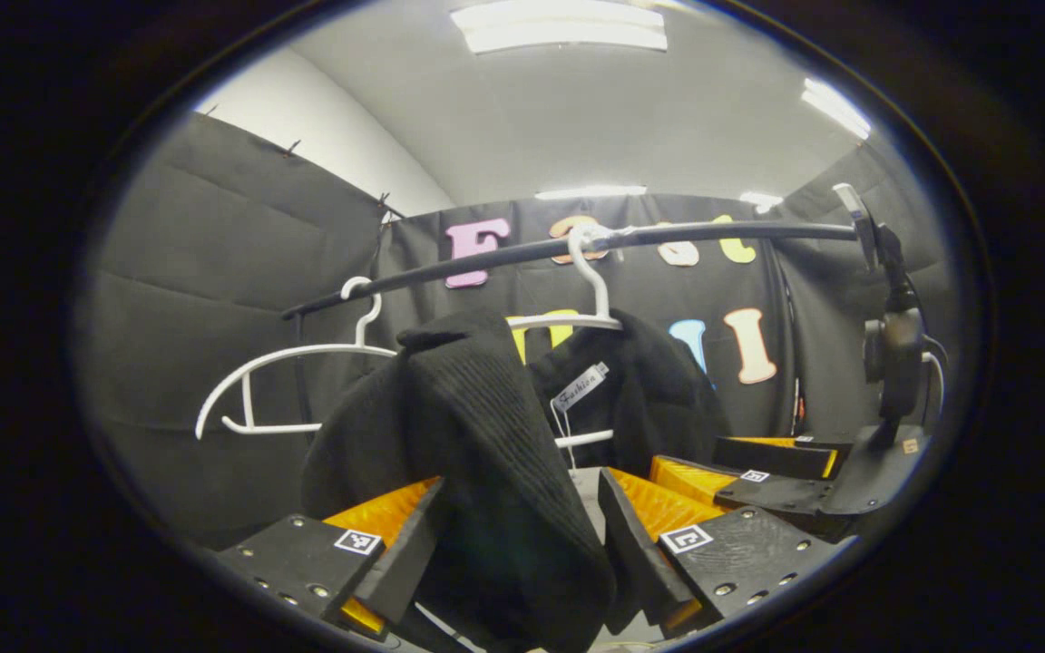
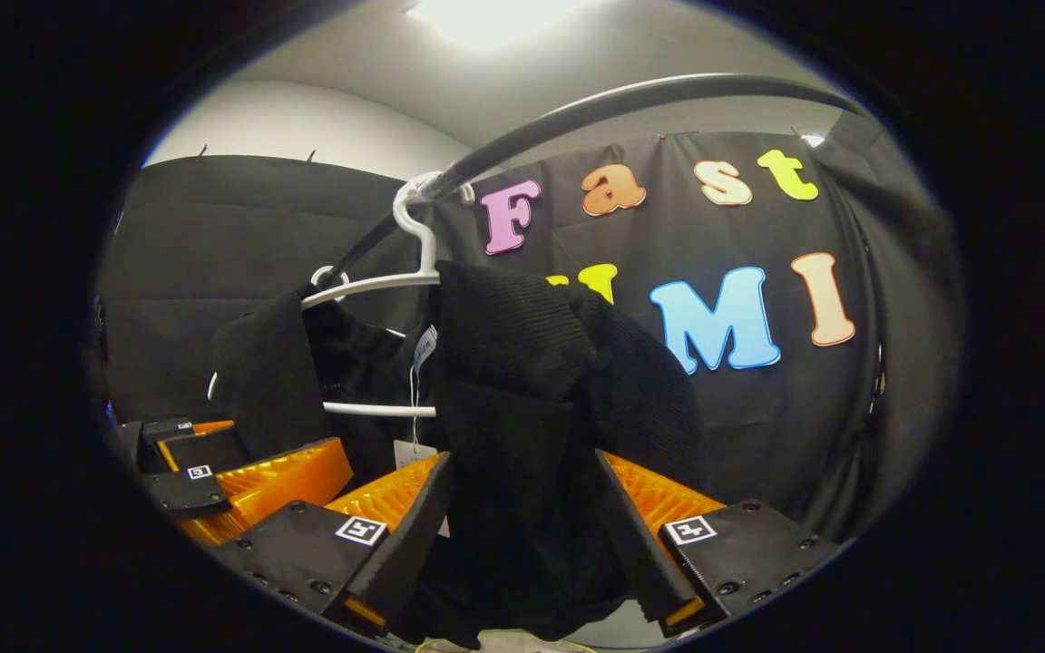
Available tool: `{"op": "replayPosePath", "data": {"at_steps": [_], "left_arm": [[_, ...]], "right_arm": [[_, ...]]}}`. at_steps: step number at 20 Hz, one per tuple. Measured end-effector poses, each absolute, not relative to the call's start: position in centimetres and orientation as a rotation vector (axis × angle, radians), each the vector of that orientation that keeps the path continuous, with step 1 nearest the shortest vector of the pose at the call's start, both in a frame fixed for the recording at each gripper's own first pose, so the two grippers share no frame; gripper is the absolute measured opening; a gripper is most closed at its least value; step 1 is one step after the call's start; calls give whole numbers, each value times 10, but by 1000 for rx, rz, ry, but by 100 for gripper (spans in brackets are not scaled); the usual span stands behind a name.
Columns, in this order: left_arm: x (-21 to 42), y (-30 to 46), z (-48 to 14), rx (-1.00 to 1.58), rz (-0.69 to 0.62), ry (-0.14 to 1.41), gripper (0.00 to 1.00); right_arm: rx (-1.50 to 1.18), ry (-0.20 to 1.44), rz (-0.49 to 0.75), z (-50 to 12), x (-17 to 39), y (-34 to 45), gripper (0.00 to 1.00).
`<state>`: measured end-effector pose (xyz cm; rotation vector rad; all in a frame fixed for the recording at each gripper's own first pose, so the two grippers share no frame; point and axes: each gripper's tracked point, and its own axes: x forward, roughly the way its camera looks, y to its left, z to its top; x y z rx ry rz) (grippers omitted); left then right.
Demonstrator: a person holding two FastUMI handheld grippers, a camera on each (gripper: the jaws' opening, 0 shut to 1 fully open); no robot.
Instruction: Grasp the clothes on the hanger with both hands and then place them into the laundry hamper below.
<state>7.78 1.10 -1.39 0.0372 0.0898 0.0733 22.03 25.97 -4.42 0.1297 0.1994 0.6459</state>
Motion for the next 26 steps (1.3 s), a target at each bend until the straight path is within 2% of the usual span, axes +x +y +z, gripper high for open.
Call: {"op": "replayPosePath", "data": {"at_steps": [4,5,6,8,10,11,13,14,16,18,19,20,22,26], "left_arm": [[78,16,-21,43,119,117,94],[77,17,-21,43,127,114,94],[79,19,-22,47,139,110,94],[81,21,-23,65,153,111,94],[82,21,-24,72,157,115,90],[82,24,-23,70,175,115,81],[80,27,-27,69,189,132,61],[79,27,-28,69,193,138,52],[79,25,-28,67,187,143,52],[77,39,-28,81,244,135,35],[76,36,-30,67,228,144,27],[71,33,-27,60,221,145,18],[70,52,-24,84,297,117,2],[61,59,-12,104,298,84,2]], "right_arm": [[162,227,701,-51,224,272,96],[168,227,710,-52,224,275,100],[171,226,716,-52,226,278,95],[174,234,728,-56,229,283,94],[180,255,752,-59,230,289,93],[186,265,759,-61,231,291,88],[197,276,774,-62,232,294,66],[200,275,776,-61,234,294,65],[212,273,785,-59,235,293,50],[239,264,769,-56,240,291,36],[256,260,755,-55,242,288,17],[265,251,743,-53,243,282,10],[244,202,711,-47,249,272,2],[138,65,614,-28,265,245,2]]}}
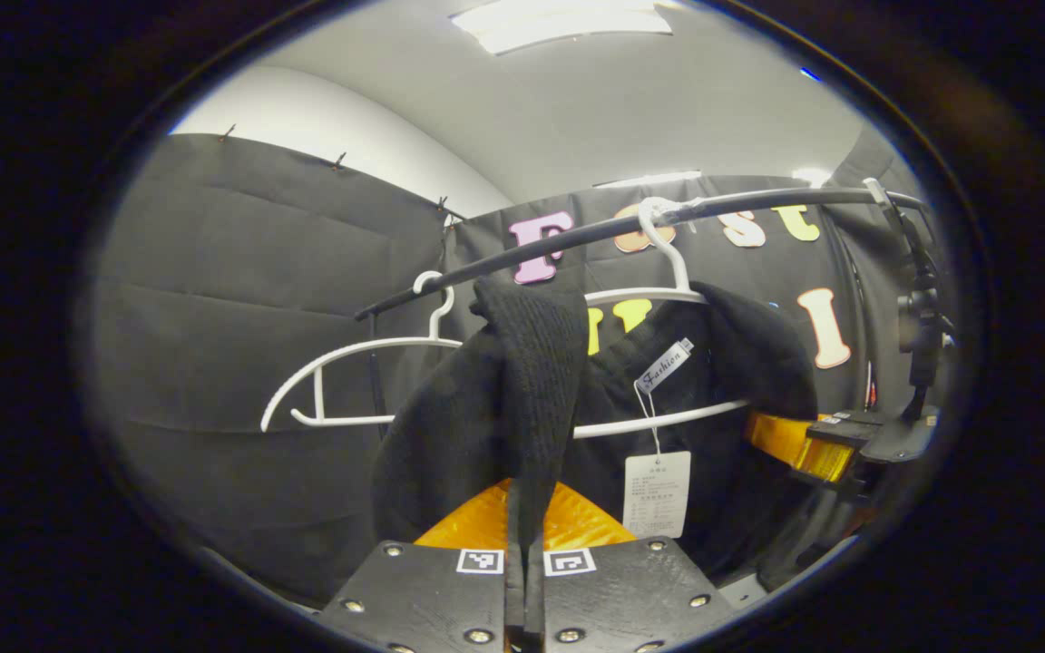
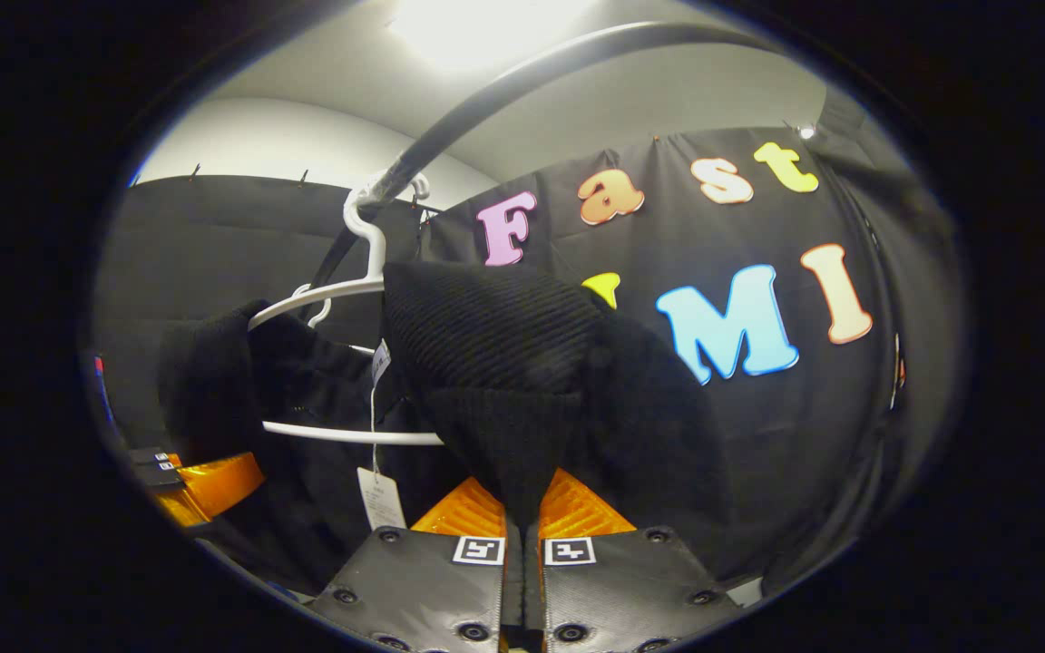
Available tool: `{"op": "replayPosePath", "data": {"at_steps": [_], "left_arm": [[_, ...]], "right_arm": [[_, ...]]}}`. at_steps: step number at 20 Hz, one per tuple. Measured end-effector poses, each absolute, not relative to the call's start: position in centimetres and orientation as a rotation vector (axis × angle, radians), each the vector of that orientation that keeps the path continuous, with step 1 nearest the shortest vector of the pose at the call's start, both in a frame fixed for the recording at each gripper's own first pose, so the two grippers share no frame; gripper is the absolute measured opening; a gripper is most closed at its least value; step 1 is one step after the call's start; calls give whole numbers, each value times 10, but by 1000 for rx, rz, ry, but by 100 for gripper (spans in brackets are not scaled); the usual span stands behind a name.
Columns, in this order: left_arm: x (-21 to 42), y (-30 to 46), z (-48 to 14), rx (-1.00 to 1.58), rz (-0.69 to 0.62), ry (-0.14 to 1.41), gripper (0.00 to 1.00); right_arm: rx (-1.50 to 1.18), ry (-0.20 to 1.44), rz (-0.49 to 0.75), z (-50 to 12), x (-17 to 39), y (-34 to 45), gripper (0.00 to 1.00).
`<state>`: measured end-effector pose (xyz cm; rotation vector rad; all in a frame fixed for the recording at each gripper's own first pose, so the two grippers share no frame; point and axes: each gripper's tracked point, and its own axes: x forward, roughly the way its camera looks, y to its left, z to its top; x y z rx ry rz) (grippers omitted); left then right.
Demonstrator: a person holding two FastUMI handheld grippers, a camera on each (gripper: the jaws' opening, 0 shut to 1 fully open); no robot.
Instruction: Grasp the clothes on the hanger with both hands and then place them into the laundry hamper below.
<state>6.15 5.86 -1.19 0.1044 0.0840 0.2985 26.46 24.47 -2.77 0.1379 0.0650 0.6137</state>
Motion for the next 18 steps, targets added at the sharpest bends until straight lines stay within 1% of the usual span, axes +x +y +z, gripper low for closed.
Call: {"op": "replayPosePath", "data": {"at_steps": [1,2,3,5,7,9,10,12,13,15,18], "left_arm": [[59,62,-4,124,304,72,2],[56,65,4,146,306,54,0],[54,68,14,170,314,34,2],[47,75,33,207,321,0,2],[41,82,48,221,326,-18,0],[38,93,61,232,336,-36,2],[37,98,67,240,347,-48,0],[33,111,81,265,379,-73,1],[32,117,88,280,392,-83,0],[30,131,96,303,415,-94,0],[29,152,104,313,442,-99,2]], "right_arm": [[111,27,593,-21,268,239,2],[88,-5,578,-14,271,234,2],[61,-34,564,-9,273,231,2],[16,-86,536,3,279,222,2],[-6,-130,528,15,282,217,2],[-41,-177,503,26,288,205,2],[-58,-198,486,30,291,198,2],[-87,-241,452,40,297,186,2],[-105,-262,436,44,300,181,2],[-145,-291,409,49,307,172,0],[-160,-296,382,50,319,162,2]]}}
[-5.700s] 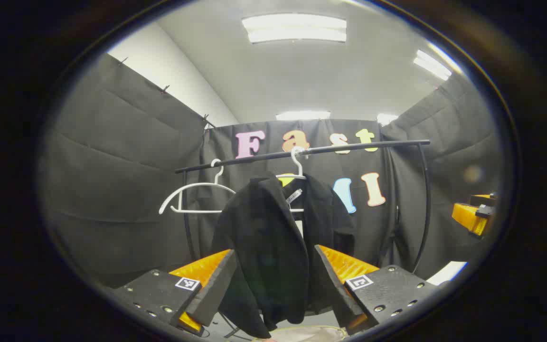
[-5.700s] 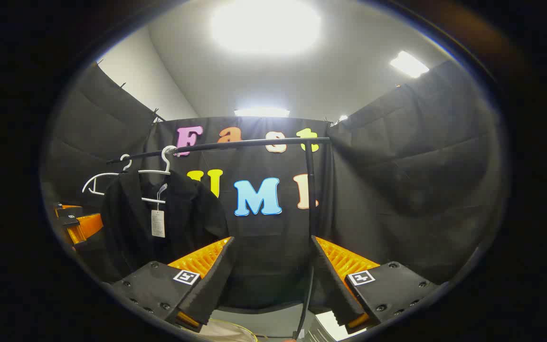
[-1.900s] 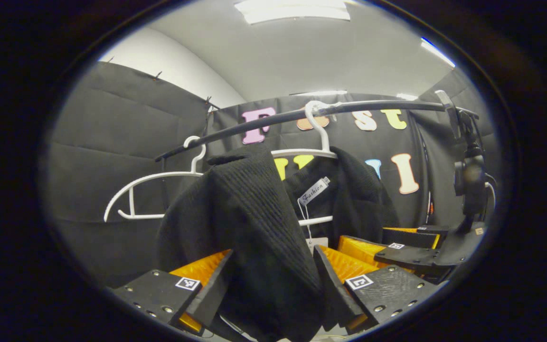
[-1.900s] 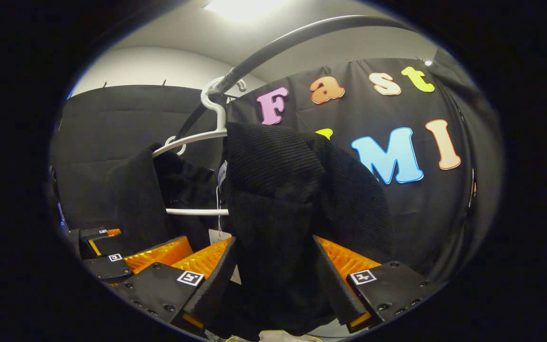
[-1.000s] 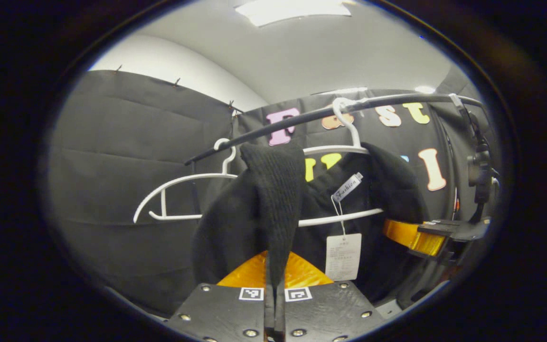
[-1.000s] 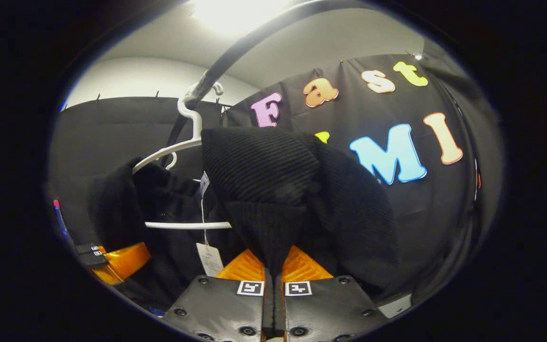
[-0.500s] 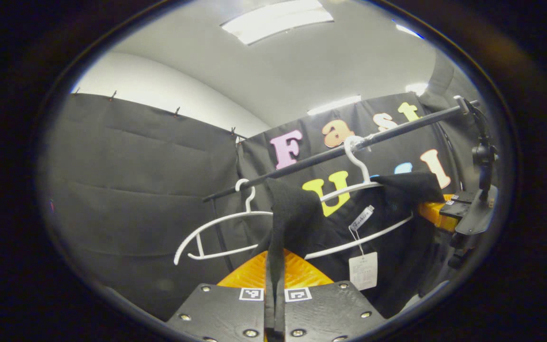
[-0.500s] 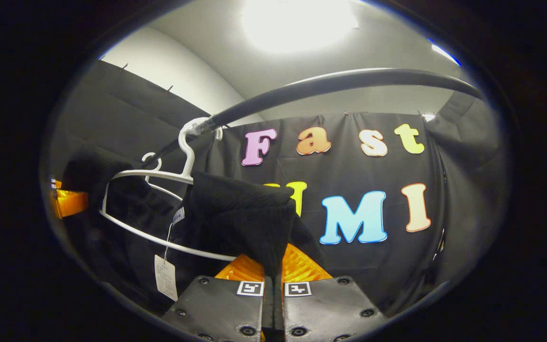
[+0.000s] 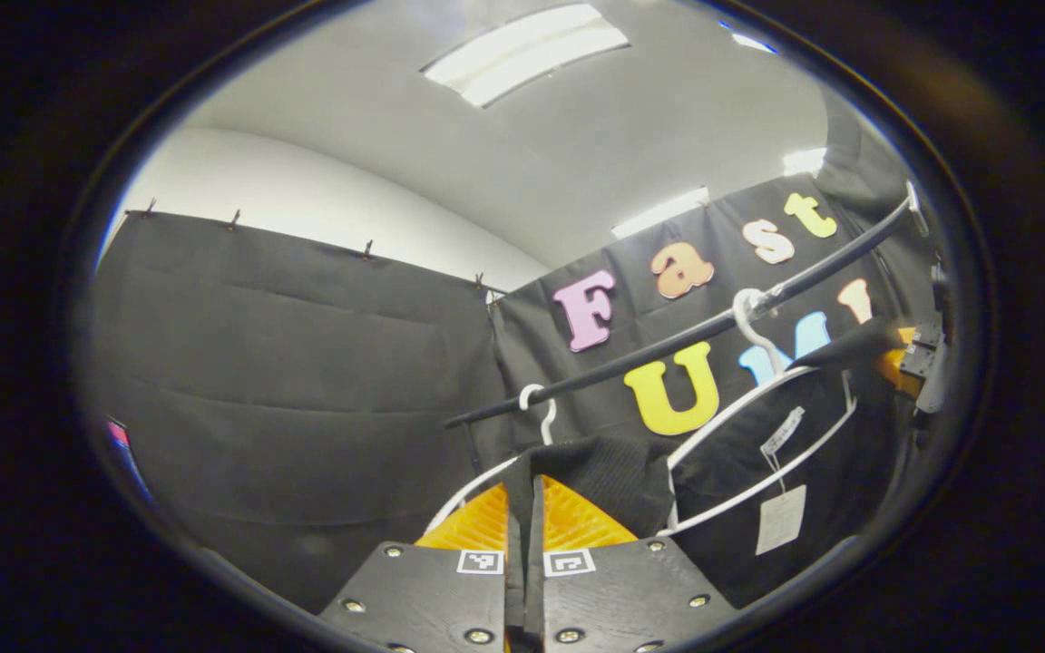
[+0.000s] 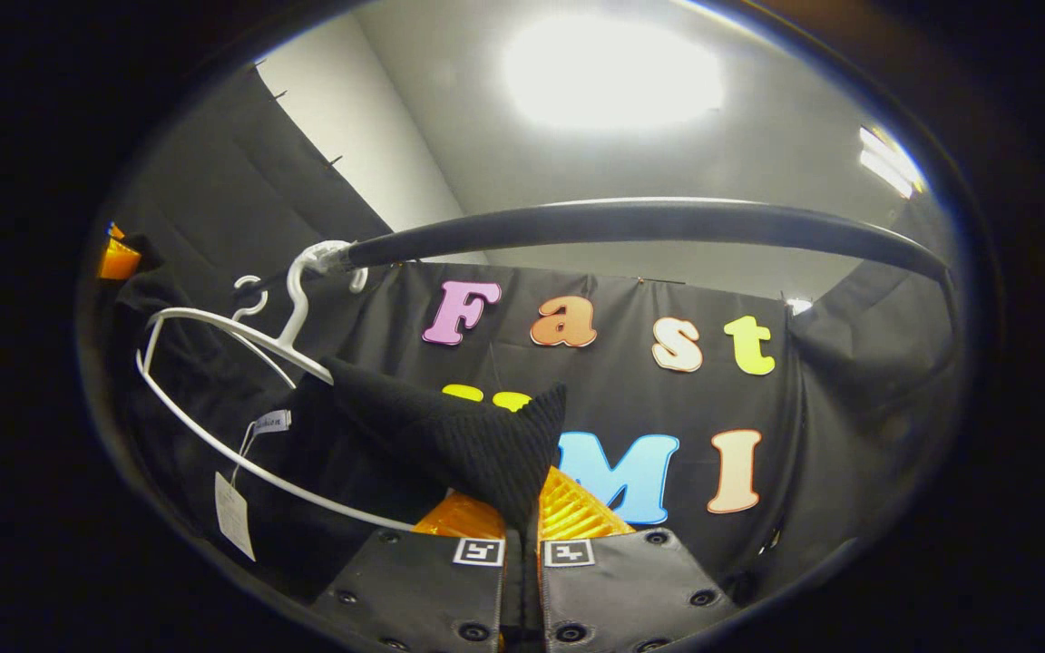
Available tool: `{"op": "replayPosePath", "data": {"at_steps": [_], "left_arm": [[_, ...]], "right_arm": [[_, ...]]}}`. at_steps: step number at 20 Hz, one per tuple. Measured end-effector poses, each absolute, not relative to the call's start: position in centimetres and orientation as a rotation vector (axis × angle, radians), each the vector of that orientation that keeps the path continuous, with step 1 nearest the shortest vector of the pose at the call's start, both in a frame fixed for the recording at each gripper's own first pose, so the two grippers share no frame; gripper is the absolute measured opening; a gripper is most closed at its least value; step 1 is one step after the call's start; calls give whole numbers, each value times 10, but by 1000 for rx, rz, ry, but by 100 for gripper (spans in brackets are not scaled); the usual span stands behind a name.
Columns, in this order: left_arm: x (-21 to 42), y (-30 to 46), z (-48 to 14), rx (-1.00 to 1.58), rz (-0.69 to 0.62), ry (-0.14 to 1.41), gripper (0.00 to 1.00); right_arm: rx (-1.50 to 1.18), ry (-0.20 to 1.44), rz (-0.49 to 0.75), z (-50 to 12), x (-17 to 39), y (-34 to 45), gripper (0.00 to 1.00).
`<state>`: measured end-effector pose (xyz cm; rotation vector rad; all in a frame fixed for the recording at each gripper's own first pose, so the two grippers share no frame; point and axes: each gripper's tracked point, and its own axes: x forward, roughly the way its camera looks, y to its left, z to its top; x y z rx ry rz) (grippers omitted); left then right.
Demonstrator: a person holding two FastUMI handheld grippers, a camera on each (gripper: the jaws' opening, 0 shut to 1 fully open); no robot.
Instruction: Grasp the clothes on the hanger with both hands and then place them into the laundry hamper below.
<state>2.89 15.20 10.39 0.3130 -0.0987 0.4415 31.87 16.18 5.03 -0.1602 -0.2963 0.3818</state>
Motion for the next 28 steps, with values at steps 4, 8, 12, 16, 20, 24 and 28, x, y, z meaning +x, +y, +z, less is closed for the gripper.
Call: {"op": "replayPosePath", "data": {"at_steps": [4,8,12,16,20,24,28], "left_arm": [[36,182,95,306,472,-77,2],[43,196,88,319,465,-62,1],[67,220,95,417,447,-55,1],[85,229,131,511,434,-95,2],[90,229,107,490,413,-64,2],[88,229,61,408,365,-14,2],[88,227,17,331,328,41,1]], "right_arm": [[-145,-245,354,36,343,146,1],[-125,-201,362,22,356,147,1],[-165,-197,381,13,355,153,2],[-185,-205,394,11,359,155,2],[-160,-200,375,6,368,156,1],[-138,-167,359,-6,368,152,2],[-146,-123,357,-22,356,147,2]]}}
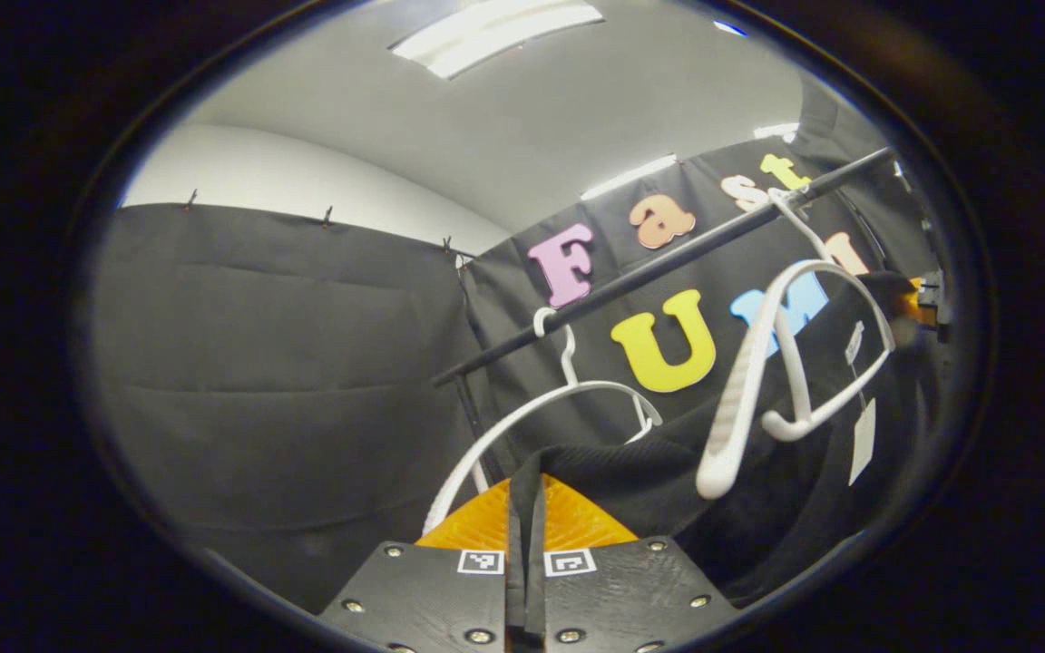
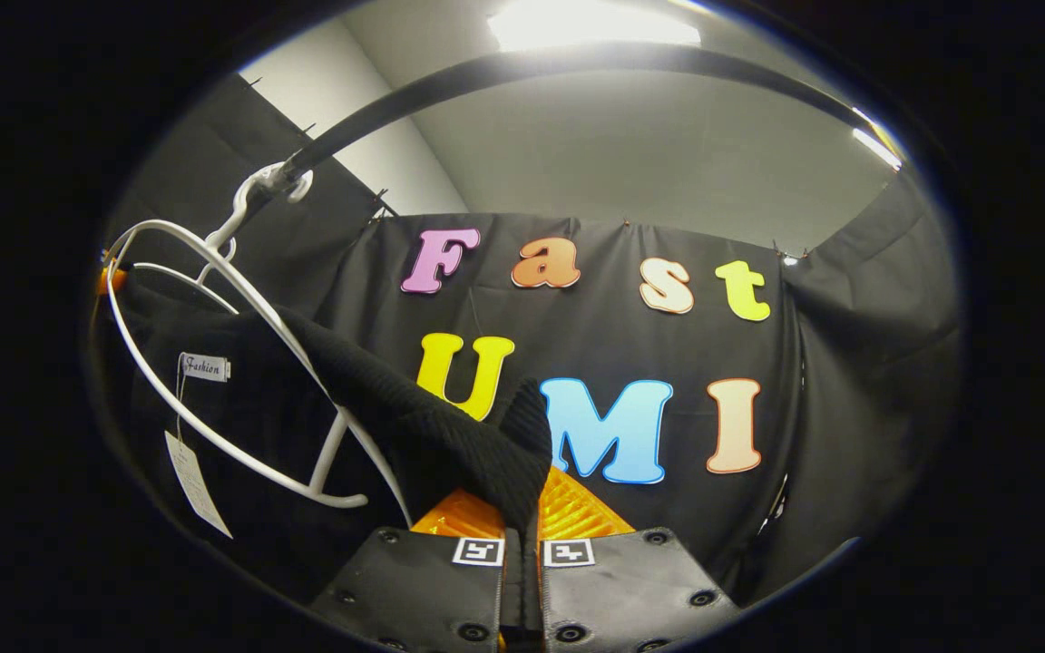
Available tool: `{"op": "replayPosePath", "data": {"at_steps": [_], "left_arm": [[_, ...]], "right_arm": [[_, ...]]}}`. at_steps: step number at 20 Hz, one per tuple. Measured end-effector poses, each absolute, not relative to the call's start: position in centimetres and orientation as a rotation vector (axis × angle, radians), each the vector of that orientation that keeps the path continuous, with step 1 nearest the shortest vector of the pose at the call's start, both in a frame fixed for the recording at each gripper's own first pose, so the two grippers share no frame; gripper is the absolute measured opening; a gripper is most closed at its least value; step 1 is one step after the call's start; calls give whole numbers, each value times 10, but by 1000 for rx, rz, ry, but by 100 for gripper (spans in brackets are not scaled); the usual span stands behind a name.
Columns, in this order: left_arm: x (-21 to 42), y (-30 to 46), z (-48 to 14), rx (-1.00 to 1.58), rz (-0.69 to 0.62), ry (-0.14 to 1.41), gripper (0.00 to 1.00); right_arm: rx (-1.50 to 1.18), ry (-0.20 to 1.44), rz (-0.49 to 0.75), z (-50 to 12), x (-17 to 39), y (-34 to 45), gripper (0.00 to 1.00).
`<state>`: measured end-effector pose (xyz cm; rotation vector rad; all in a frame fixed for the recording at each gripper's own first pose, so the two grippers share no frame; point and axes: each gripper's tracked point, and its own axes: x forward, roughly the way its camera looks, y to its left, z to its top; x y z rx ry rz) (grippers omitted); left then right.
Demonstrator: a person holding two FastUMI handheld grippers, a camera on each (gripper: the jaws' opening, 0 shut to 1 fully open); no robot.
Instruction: Grasp the clothes on the hanger with both hands and then place them into the laundry hamper below.
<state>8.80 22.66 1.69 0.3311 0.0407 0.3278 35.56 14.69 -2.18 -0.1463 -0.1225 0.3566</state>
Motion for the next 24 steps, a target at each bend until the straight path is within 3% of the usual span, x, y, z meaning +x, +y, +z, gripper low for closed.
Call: {"op": "replayPosePath", "data": {"at_steps": [8,24], "left_arm": [[98,177,-53,314,251,133,2],[91,159,-100,214,247,196,1]], "right_arm": [[-160,-29,349,-59,338,133,2],[-120,132,292,-122,346,98,1]]}}
